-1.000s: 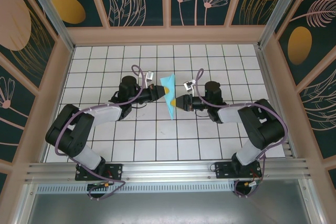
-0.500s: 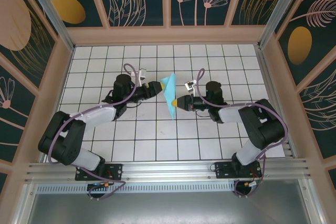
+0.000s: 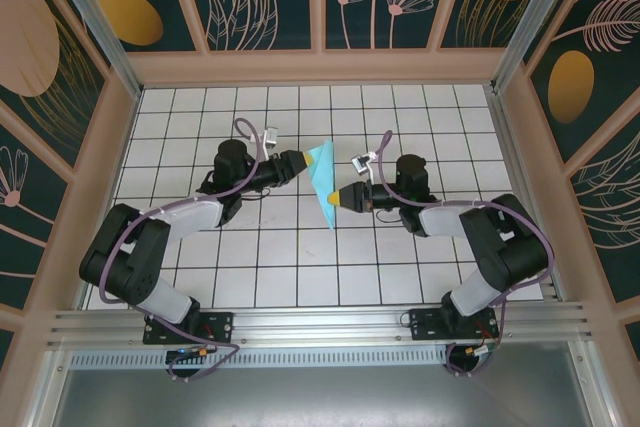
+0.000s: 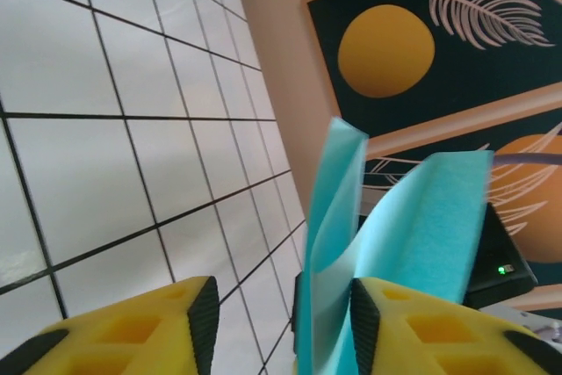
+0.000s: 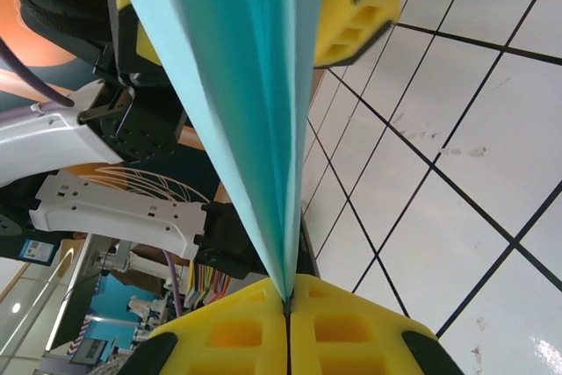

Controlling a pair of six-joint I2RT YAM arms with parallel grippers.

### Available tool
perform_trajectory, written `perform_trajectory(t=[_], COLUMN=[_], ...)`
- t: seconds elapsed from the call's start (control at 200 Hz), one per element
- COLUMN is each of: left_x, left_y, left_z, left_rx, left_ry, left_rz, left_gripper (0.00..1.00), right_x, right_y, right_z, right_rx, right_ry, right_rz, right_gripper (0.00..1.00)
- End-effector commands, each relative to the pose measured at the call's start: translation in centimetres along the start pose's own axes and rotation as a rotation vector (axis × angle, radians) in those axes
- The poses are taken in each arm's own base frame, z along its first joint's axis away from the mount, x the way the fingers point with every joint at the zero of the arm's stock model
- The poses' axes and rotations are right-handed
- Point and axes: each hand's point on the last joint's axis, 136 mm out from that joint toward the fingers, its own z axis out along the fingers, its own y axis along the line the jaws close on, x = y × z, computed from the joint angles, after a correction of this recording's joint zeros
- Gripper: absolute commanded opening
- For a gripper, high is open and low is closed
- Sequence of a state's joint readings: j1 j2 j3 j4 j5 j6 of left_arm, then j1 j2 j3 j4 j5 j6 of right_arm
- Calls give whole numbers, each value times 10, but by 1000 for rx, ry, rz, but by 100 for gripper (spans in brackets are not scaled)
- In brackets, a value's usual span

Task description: Fold a paper plane with a square sheet of paper (fold left side to right side)

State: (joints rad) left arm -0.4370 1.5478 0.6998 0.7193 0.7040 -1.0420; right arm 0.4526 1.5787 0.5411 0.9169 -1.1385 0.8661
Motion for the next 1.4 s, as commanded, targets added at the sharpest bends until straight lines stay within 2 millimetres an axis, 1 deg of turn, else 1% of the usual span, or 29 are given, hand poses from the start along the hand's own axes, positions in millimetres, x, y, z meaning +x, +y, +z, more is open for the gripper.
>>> perform_trajectory(t=[0.0,0.095,0.16,0.19,0.245,0.275,0.325,0.405,0.45,0.52,0.581,0.621,0.676,0.746,0.891,0.931,0.966,1.041,1.091,1.201,1.396], left_x=[-6,-5,-4,-4,-6,-7,-9,-13,-13,-13,-12,-10,-10,-10,-10,-8,-7,-5,-4,-3,6], left_y=[-19,-15,-11,-9,-3,2,13,30,37,50,58,63,67,71,74,76,78,81,82,88,102], left_z=[-1,-1,-1,-2,-4,-5,-8,-17,-23,-34,-39,-41,-44,-45,-39,-37,-36,-34,-33,-33,-25], left_rx=[68,54,34,19,-23,-60,-142,-271,-333,-441,-513,-547,-577,-600,-596,-597,-595,-596,-594,-617,-666], left_ry=[2,3,2,-2,-14,-22,-33,-66,-82,-102,-111,-117,-144,-179,-210,-207,-204,-202,-202,-206,-156], left_rz=[48,45,40,41,38,36,22,-5,-27,-79,-109,-130,-167,-215,-286,-302,-316,-346,-362,-399,-478], left_gripper=[33,18,8,6,4,3,0,0,0,0,0,0,0,0,0,0,0,0,0,0,0], right_x=[3,4,4,4,2,0,-4,-10,-14,-19,-21,-22,-22,-21,-17,-12,-11,-2,3,13,19], right_y=[10,7,4,3,-2,-5,-13,-17,-24,-41,-54,-57,-55,-49,-32,-28,-25,-22,-23,-33,-50], right_z=[2,4,4,2,-3,-6,-14,-26,-33,-44,-51,-51,-43,-28,3,13,19,33,41,53,68], right_rx=[-37,-32,-23,-15,21,47,115,194,277,463,623,709,796,848,908,909,922,909,902,926,934], right_ry=[31,38,43,41,31,21,-1,-41,-65,-87,-90,-88,-85,-93,-126,-110,-115,-98,-83,-36,41], right_rz=[-53,-40,-32,-32,-27,-32,-29,-42,-47,-55,-68,-93,-147,-196,-300,-328,-355,-388,-405,-427,-435], right_gripper=[8,11,14,18,27,32,42,53,58,61,59,57,56,53,50,49,49,47,46,46,45])
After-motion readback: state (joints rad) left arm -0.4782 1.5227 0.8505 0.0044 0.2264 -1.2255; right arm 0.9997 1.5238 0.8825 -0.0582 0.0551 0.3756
